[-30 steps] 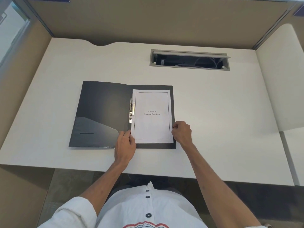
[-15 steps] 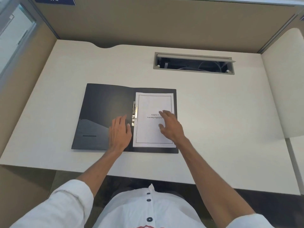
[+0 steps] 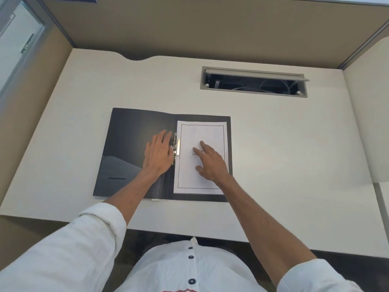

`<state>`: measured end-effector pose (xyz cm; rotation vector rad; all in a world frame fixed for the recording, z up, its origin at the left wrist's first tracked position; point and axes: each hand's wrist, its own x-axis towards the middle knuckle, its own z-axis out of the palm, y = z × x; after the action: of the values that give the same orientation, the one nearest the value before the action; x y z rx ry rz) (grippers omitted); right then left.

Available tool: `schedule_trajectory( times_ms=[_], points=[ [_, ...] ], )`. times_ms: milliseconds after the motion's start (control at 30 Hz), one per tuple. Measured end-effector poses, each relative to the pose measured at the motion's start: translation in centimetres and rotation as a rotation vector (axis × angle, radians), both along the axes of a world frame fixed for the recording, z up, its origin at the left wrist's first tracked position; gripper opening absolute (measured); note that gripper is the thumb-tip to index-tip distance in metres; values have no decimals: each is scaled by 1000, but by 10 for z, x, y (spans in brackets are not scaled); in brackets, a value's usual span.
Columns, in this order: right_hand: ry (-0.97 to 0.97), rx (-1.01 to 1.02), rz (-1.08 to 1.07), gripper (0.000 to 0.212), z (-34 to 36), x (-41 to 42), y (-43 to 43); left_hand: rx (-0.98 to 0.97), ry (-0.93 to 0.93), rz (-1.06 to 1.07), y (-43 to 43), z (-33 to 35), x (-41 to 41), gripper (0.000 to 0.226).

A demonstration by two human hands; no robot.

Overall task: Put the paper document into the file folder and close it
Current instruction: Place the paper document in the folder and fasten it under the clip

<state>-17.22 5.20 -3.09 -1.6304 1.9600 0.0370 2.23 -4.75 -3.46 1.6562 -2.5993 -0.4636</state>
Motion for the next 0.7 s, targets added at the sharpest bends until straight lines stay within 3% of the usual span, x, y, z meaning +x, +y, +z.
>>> schedule_trajectory(
  times_ms=[467, 700],
  points=[
    [-3, -21, -44, 76, -9, 4, 0, 0, -78, -196, -33, 1, -19, 62],
    [-10, -16, -40, 77, -10, 5, 1, -104, 158, -118, -24, 6, -10, 25]
  ],
)
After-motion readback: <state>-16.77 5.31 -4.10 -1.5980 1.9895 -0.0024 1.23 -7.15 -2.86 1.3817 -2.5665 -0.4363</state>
